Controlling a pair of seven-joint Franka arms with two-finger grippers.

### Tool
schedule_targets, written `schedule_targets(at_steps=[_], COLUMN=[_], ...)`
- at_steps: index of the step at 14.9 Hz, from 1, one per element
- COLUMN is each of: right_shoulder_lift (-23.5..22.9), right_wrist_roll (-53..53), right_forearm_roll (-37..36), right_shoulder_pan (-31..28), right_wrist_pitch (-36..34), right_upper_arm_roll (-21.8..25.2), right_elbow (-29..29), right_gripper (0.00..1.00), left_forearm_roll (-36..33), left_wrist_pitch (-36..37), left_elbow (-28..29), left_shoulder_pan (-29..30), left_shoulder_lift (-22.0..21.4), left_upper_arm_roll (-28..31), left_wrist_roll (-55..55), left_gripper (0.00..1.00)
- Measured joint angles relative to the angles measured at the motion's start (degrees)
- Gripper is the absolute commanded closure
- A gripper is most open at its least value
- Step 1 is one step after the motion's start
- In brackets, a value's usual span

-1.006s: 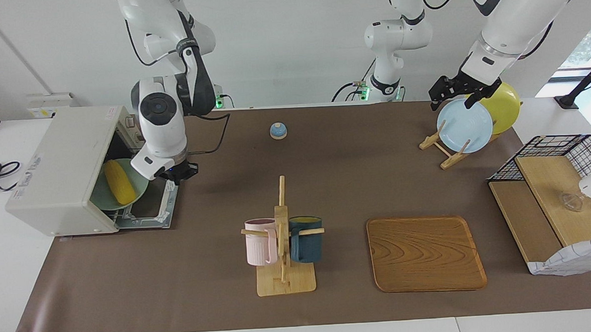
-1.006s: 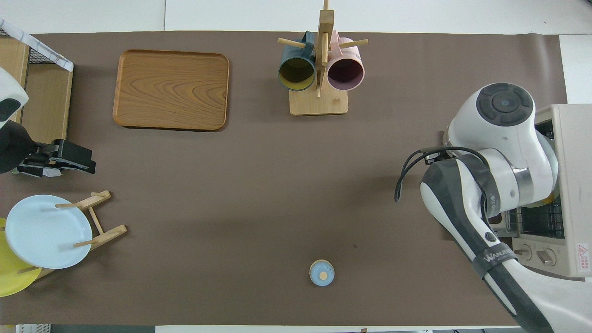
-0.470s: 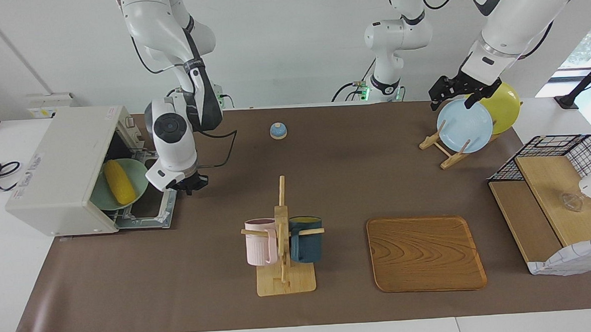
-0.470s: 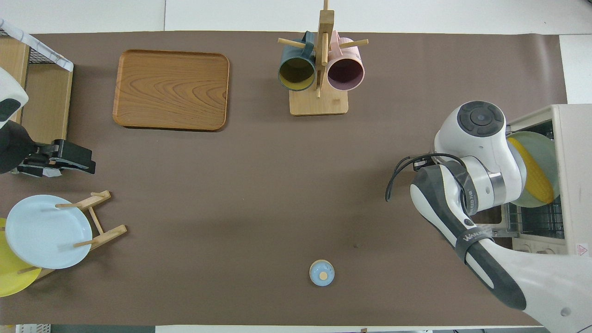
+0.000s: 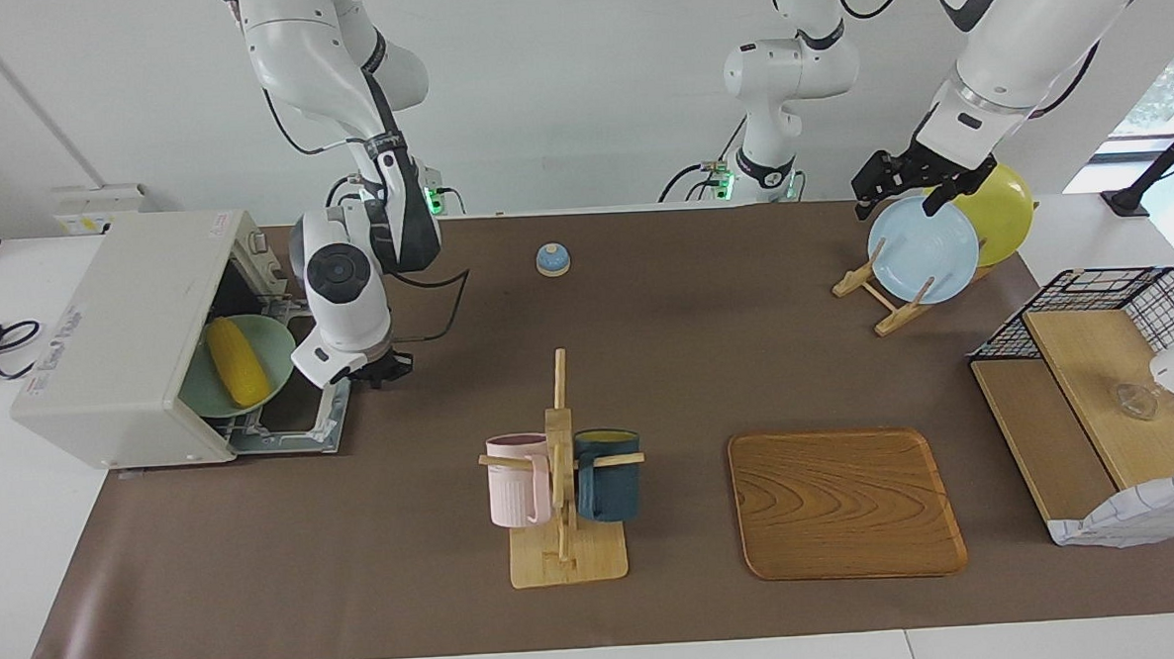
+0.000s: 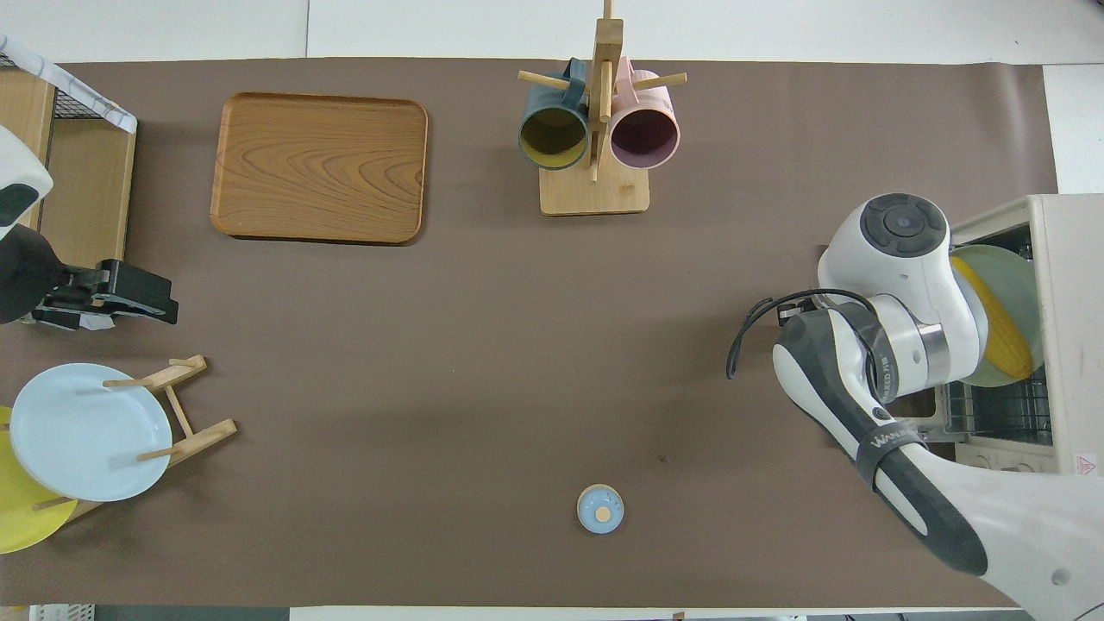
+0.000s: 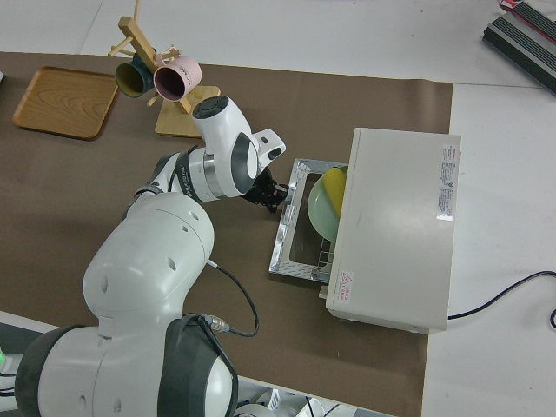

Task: Put corn in oven
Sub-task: 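Release the plate and withdraw the right gripper from the oven, then push the oven door shut with the right gripper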

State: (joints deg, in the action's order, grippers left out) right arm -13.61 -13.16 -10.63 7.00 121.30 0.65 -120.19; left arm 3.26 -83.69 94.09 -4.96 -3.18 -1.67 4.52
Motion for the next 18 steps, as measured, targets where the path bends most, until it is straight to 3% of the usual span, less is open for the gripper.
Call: schedule_targets(at_steps=[10, 18], right_shoulder_lift=[0.8, 10.4], right_wrist_roll=[2.6, 17.2], right_forearm_roll=[-2.2, -1.0], right_shoulder_pan=[-0.9, -6.2], right_wrist_pitch=[-4.2, -18.1], right_upper_arm_roll=[-0.4, -0.6], right_elbow=[0.5, 6.6], right_gripper=[1.0, 1.0], left_forearm_roll=[0.0, 0.0], left_wrist_pitch=[0.1, 0.1], left_elbow=[0.0, 0.0], left_shoulder_pan=[0.0, 0.0], left_shoulder_lift=[0.0, 0.0], left_upper_arm_roll=[0.0, 0.0], left_wrist_roll=[0.0, 0.0], left_gripper=[0.0, 0.0])
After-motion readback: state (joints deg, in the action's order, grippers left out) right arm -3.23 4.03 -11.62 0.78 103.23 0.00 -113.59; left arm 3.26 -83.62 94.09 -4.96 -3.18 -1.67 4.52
